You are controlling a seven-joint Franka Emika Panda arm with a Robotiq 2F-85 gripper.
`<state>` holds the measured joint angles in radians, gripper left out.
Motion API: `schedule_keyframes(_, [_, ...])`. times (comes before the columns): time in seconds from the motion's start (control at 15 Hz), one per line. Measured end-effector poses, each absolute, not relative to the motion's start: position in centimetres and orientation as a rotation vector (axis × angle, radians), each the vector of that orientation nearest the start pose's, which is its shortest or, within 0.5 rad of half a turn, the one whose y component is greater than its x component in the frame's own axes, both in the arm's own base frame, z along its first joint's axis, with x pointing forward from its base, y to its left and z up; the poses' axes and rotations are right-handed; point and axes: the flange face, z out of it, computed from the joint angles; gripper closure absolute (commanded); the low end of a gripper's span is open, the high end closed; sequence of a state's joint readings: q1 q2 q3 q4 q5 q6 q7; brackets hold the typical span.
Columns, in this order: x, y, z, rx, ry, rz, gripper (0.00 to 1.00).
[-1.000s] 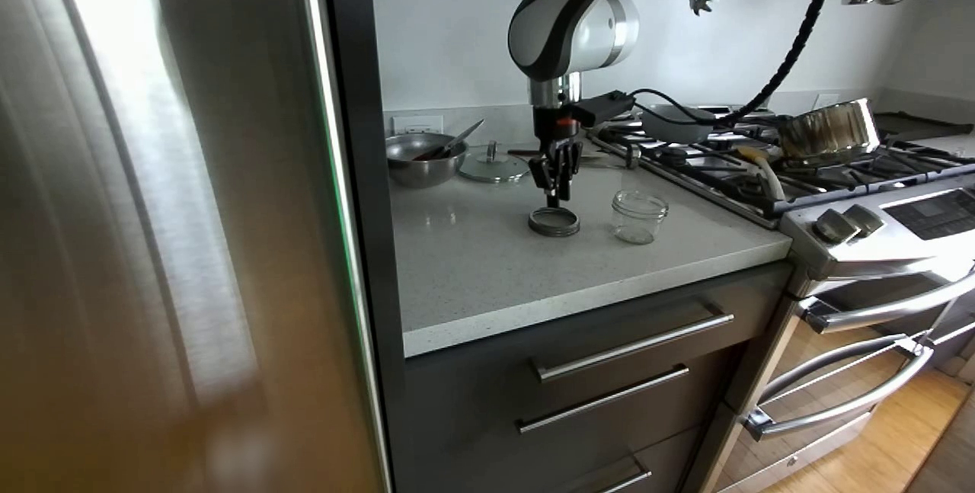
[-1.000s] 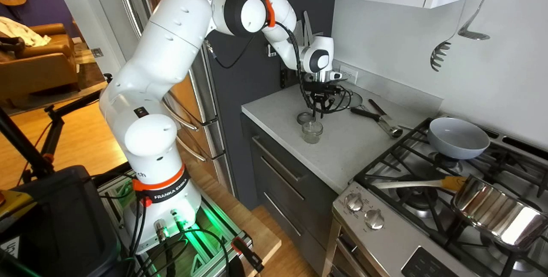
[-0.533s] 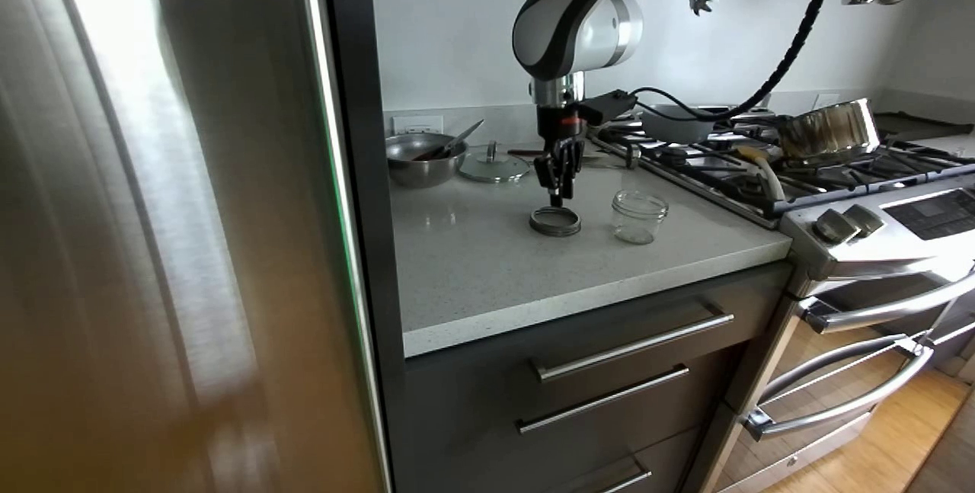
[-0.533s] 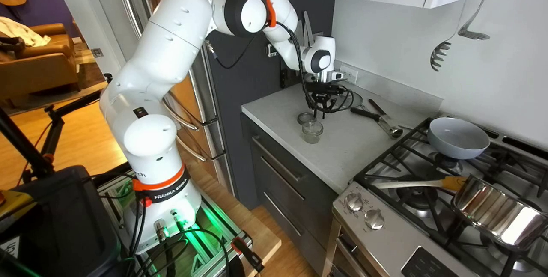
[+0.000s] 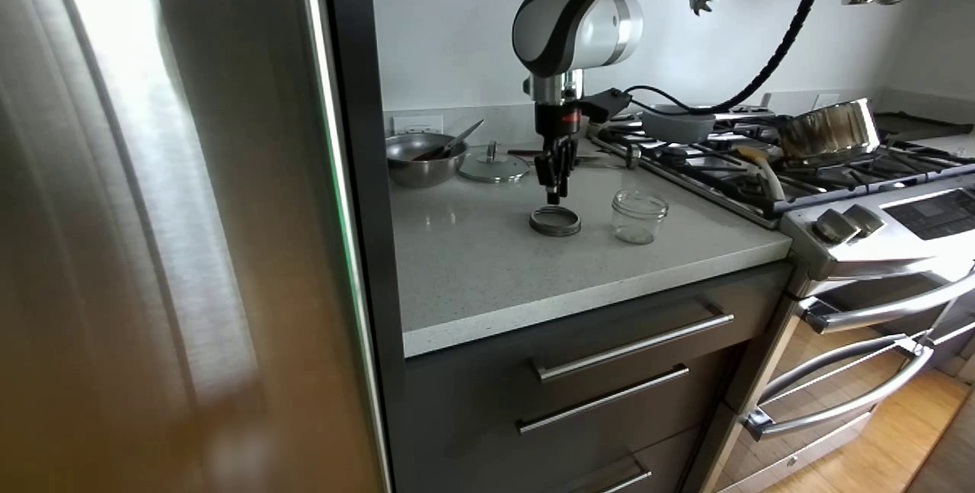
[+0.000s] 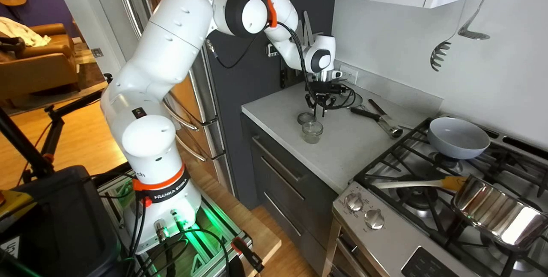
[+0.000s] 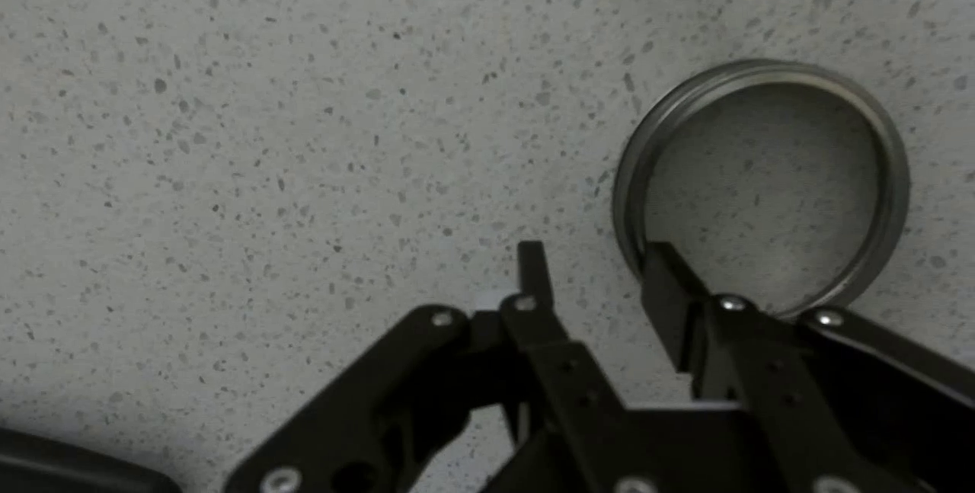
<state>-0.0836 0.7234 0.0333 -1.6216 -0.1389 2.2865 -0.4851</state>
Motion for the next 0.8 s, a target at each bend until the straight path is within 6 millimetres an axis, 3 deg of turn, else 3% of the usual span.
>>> schedule_keyframes(0.53, [68.26,-3.64,19.17,-3.035,-0.934,0.131,0.58])
schedule_keyframes(0.73, [68.16,-3.59,18.83,-3.023,-0.958,0.143,0.63])
schedule_keyframes(0.8, [68.14,-3.57,18.73,-3.020,-0.963,0.146,0.71])
